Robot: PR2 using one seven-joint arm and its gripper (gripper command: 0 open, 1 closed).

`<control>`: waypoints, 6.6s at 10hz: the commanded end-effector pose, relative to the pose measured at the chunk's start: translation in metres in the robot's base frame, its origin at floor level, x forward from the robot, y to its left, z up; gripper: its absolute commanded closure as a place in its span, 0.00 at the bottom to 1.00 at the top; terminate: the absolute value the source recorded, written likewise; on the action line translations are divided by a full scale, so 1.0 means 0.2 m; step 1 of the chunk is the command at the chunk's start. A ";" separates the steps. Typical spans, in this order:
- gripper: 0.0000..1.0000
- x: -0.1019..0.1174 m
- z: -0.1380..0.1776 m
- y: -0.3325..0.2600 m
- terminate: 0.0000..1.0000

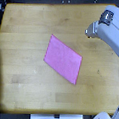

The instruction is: Folding a cloth

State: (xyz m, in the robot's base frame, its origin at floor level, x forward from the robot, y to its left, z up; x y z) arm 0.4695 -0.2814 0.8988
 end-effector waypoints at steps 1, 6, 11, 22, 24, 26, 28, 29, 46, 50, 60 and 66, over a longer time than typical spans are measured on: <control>0.00 0.00 0.00 0.00 0.00; 0.00 -0.14 -0.19 0.16 0.00; 0.00 -0.38 -0.34 0.44 0.00; 0.00 -0.57 -0.75 0.44 0.00; 0.00 -0.55 -0.81 0.41 0.00; 0.00 -0.55 -0.87 0.41 0.00; 0.00 -0.57 -0.92 0.40 0.00; 0.00 -0.57 -0.92 0.38 0.00; 1.00 -0.60 -0.84 0.34 0.00; 1.00 -0.57 -0.80 0.36 0.00; 1.00 -0.15 -0.47 0.85 0.00; 1.00 -0.09 -0.45 1.69 0.00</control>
State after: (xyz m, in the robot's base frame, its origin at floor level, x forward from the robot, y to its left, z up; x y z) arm 0.4430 -0.0685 0.8091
